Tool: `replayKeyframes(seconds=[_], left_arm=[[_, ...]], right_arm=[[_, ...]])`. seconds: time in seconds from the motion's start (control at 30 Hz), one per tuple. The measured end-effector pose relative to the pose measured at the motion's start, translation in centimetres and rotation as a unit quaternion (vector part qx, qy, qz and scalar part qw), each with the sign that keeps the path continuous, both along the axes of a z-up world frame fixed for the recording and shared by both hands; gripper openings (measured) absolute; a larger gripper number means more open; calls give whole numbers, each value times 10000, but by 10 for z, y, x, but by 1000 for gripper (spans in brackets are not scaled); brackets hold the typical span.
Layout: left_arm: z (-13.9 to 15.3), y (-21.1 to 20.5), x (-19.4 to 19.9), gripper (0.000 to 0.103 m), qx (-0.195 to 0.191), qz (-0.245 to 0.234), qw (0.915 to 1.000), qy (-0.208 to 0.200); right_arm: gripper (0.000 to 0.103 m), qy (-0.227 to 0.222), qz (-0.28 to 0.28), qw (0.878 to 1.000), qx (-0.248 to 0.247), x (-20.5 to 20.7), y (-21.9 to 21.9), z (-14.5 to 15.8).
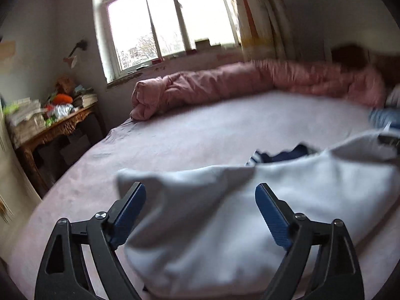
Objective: Fold large clothes
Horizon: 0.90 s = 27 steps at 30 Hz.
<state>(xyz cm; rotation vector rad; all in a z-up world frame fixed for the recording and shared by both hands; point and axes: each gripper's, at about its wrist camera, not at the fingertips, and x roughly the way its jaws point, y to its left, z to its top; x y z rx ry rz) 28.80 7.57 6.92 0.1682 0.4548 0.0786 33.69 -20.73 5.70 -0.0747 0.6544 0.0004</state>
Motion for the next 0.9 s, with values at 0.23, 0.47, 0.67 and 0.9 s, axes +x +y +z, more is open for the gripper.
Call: replayKeyframes(seconds=[0.23,0.47,0.67,0.9], left_arm=[[0,21,-18,81,-739,145,9971,69],[-32,24,-2,66,-736,316,9942,715],[-53,47,12,66,-850,1040,9883,722],[-52,92,5,64,-1413,1711,9738,499]], right_arm=[[71,-263,111,9983,500,-42,-15,20],[47,-117,1381,9901,207,-79,24,13],[36,310,-104,9991,257,-38,-16,-22],[31,248,-935,9946,372,-16,-78,-35]])
